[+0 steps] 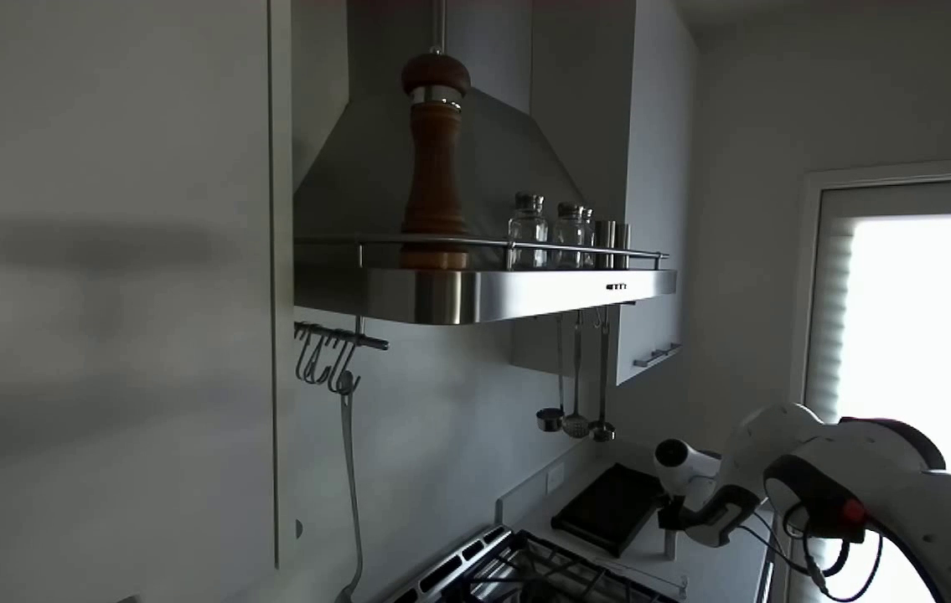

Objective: Shift a spice bottle to the counter

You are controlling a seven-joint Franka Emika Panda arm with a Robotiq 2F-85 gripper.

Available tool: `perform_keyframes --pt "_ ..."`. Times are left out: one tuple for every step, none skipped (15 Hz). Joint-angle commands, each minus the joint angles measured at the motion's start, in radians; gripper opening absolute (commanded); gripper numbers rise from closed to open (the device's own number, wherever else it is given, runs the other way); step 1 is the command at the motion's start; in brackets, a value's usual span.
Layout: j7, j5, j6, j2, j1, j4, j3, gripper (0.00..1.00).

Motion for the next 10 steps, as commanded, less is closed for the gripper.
perform_keyframes --pt "-0.106 -0.032 -0.009 -0.128 0.013 -0.147 0.002 1.0" --pt "-0.121 -0.043 -0.014 -0.154 0.018 -0.172 -0.005 1.0" --pt "-0.13 -0.051 -0.026 -0.178 0.024 -0.193 -0.01 1.0" --pt "-0.133 -0.062 -0.029 -0.204 0.026 -0.217 -0.012 1.0" --pt "-0.145 -0.071 -0.032 -0.231 0.02 -0.239 -0.003 1.0" --pt "-0.184 -0.079 -0.01 -0.264 0.004 -0.273 0.017 1.0" --pt "-0.199 -0.079 -0.04 -0.29 0.003 -0.293 0.023 1.0" --pt "-0.213 -0.078 -0.052 -0.315 0.001 -0.314 0.027 1.0" --pt "-0.222 -0.078 -0.065 -0.339 -0.001 -0.334 0.031 1.0" --pt "-0.232 -0.082 -0.076 -0.362 -0.004 -0.353 0.036 1.0"
